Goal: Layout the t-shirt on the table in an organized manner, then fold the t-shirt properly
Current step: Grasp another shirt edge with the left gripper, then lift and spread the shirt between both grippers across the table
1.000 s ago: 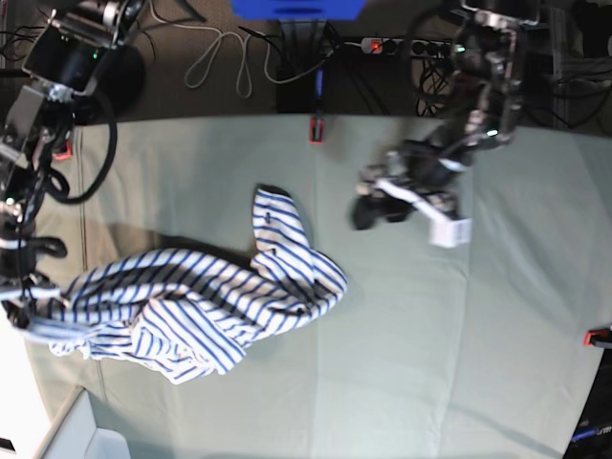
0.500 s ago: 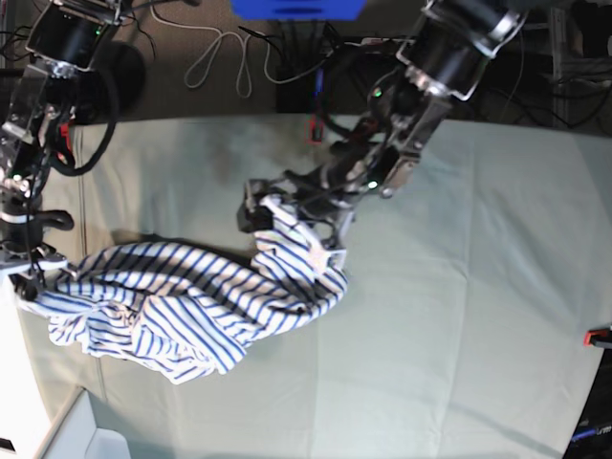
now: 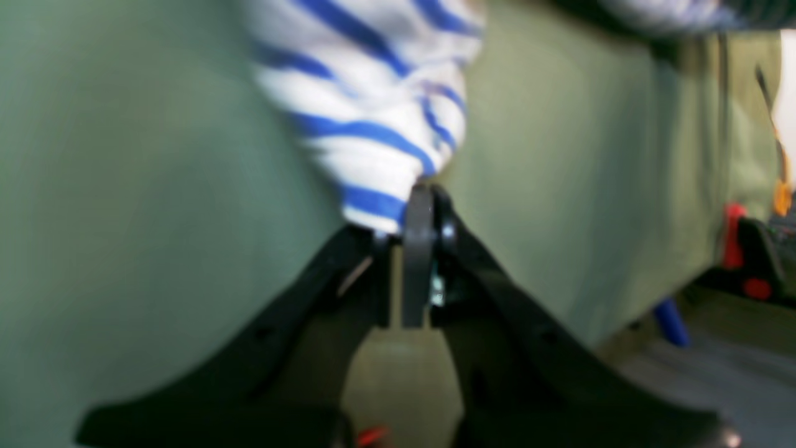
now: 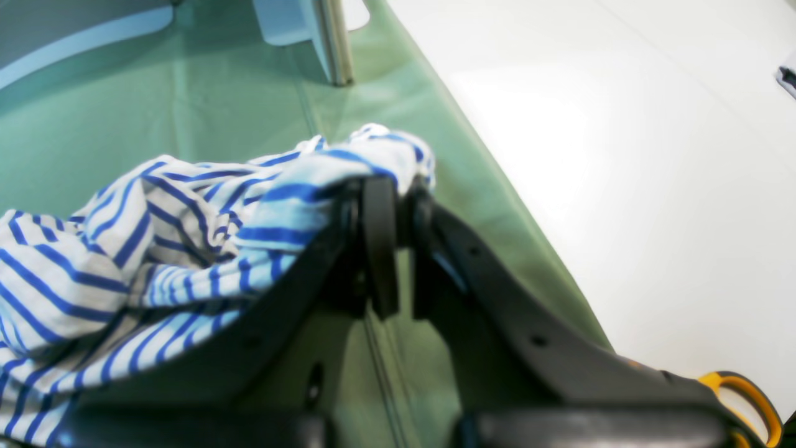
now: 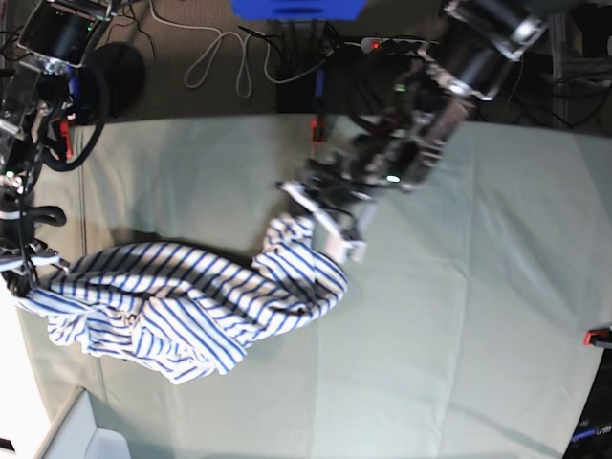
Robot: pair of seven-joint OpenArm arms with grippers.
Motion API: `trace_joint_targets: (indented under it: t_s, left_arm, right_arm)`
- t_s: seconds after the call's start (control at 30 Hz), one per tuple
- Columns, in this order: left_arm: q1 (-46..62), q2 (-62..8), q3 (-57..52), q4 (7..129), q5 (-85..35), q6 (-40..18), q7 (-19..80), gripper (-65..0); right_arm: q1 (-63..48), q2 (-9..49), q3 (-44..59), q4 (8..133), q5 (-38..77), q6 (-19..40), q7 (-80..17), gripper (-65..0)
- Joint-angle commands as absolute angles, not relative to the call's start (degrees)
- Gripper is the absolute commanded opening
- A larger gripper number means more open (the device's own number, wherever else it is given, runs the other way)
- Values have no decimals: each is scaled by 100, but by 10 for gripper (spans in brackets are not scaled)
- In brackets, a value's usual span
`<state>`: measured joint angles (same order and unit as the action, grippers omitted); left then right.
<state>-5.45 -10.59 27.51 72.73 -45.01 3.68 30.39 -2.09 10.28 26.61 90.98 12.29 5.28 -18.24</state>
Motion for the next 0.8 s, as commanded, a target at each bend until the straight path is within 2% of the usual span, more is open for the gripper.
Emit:
trace_joint_targets:
  t_s: [0.0,0.27,0.43,0.57,0.67,0.77]
  left_arm:
    - [-567,-1147,2536,7653,-4567,338,2914,-650]
    - [48,-1604,75,9262,-4567,338,2932,-650]
    - [66,-1692,-1508,9745,-4558,338,2958,-650]
    - [4,-1692,-2730,9763,-4514,338,2976,-650]
    - [48,-1692,-3310,9754,-4505,338,2976,-650]
    - [268,-1657,-3618,9640,-4497,330,2985,-650]
  right_arm:
    - [-119,1103,2695,9200,1235,541,-1640,-650]
    - [-259,1068,2695,9218,1253,549,-1622,-650]
    - [-532,1042,2659,9525,1262,549,-1604,-650]
    - [-840,769,2712,10229,1270,549,-1640,-650]
    - [-1393,312,2642,10677,1376,558,-1596,-650]
    - [-1780,4,2475,10712,1508,963,-1604,-650]
